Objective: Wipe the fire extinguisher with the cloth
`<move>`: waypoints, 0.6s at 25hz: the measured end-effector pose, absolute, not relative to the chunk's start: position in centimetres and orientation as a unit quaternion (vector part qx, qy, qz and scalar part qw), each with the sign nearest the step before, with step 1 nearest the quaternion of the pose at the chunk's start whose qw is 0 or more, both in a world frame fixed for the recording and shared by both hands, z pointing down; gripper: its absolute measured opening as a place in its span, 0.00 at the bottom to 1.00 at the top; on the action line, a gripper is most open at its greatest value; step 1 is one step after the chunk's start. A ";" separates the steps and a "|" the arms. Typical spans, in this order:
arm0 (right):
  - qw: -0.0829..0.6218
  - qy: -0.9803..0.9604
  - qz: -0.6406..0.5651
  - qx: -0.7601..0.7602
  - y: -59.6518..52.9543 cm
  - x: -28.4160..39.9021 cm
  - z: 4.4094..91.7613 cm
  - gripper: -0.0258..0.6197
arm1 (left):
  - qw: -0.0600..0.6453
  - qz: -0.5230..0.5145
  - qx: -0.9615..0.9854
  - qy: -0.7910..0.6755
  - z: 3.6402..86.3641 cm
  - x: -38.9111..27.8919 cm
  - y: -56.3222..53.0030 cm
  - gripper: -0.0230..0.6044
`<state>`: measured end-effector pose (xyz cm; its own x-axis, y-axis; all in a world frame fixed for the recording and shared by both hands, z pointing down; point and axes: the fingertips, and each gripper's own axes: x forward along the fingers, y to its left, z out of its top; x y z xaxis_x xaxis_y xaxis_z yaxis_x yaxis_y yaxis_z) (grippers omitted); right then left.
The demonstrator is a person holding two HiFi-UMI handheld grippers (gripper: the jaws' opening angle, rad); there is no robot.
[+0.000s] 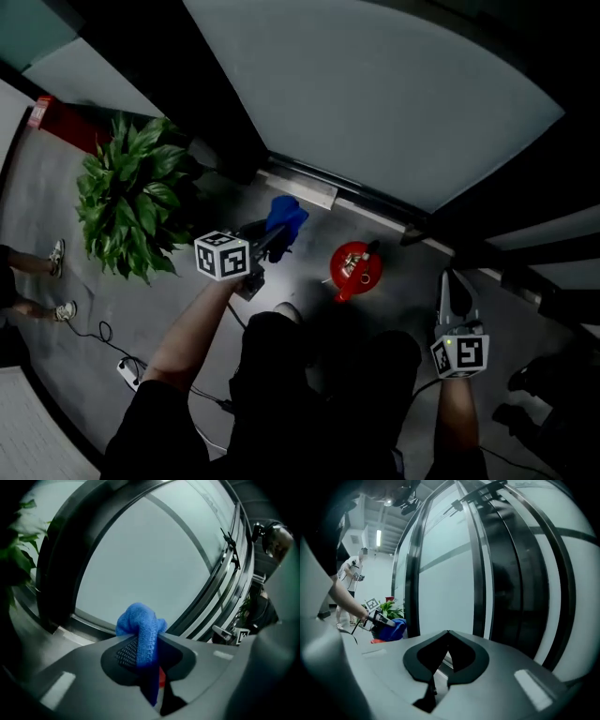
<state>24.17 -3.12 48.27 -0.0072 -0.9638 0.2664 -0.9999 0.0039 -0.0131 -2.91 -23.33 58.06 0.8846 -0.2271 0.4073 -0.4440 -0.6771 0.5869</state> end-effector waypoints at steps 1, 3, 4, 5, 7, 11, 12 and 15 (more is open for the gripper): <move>0.094 -0.707 0.096 0.695 -3.1 24.2 46.1 0.04 | 0.363 0.158 0.900 -0.180 55.8 -3.8 -23.1 0.14; 0.089 -0.717 0.089 0.686 -3.0 24.2 41.0 0.04 | 0.366 0.159 0.899 -0.182 50.7 -5.2 -22.9 0.14; 0.083 -0.722 0.087 0.681 -2.9 24.1 38.3 0.04 | 0.367 0.151 0.898 -0.192 47.9 -6.0 -22.7 0.14; 0.079 -0.727 0.088 0.676 -2.5 23.9 35.5 0.04 | 0.368 0.134 0.897 -0.203 44.7 -6.6 -22.2 0.14; 0.080 -0.738 0.090 0.663 -1.4 23.4 30.1 0.04 | 0.372 0.087 0.898 -0.220 37.8 -7.4 -20.3 0.14; 0.071 -0.767 0.079 0.633 0.6 22.2 20.3 0.04 | 0.322 0.028 0.916 -0.239 25.0 -8.2 -14.9 0.14; 0.063 -0.772 0.075 0.628 1.2 21.8 18.2 0.04 | 0.302 0.020 0.921 -0.246 22.4 -8.5 -13.5 0.14; 0.033 -0.784 0.069 0.616 3.6 20.7 13.0 0.04 | 0.244 -0.005 0.930 -0.273 15.7 -9.4 -9.4 0.14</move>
<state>20.72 3.61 13.01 -0.2398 -0.9612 0.1364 -0.9703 0.2324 -0.0678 -9.40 -9.42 15.72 0.8506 -0.5108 0.1248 -0.5062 -0.7312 0.4572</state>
